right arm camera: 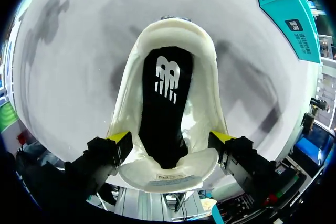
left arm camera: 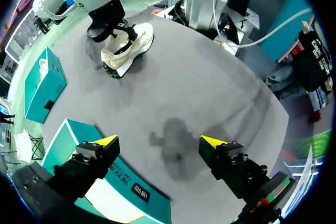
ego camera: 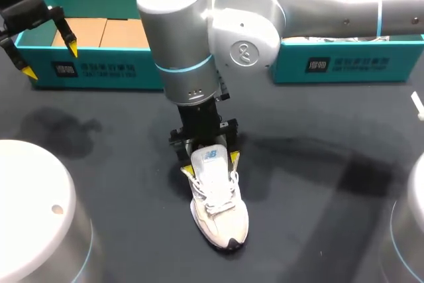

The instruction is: Take the shoe out of the shoebox, open the shoe tongue, remove and reinsert the insole, then place the shoe into the shoebox

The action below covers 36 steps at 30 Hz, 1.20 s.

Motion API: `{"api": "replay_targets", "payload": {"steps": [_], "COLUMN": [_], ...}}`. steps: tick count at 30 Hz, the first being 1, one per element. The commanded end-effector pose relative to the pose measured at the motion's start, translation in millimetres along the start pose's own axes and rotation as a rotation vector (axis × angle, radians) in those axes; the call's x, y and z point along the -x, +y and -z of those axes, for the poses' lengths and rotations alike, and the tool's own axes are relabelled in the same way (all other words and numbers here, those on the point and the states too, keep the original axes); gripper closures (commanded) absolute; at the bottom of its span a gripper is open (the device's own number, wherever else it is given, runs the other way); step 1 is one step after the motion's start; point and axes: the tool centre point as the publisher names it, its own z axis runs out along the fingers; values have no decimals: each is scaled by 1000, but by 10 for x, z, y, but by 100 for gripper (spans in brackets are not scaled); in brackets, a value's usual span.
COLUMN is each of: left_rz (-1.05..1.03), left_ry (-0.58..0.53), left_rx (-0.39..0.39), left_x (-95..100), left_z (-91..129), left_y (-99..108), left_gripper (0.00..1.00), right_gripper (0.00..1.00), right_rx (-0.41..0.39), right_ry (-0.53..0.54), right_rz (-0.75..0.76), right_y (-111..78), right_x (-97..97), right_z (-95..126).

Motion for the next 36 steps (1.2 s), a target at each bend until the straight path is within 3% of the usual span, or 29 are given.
{"api": "replay_targets", "payload": {"steps": [1,15,24,32,33,34,35,36], "left_rz": [0,0,0,0,0,0,0,0], "left_ry": [2,2,2,2,2,2,2,2], "left_rx": [1,1,1,1,1,1,1,1], "left_x": [3,3,3,3,3,3,3,3], "left_z": [1,1,1,1,1,1,1,1], "left_y": [3,3,3,3,3,3,3,3], "left_gripper": [0,0,0,0,0,0,0,0], "right_gripper": [0,0,0,0,13,40,54,61], "right_rx": [16,45,43,101,111,114,129,138], "right_ry": [-6,-3,-4,-52,-56,-60,-66,-64], "right_rz": [-7,-31,-66,-82,-85,-89,-90,-86], "right_y": [-75,-295,-579,-823,-829,-833,-833,-828], "right_x": [1,45,63,-27,-43,-49,-52,-53], "right_z": [11,29,77,268,291,302,312,319]}}
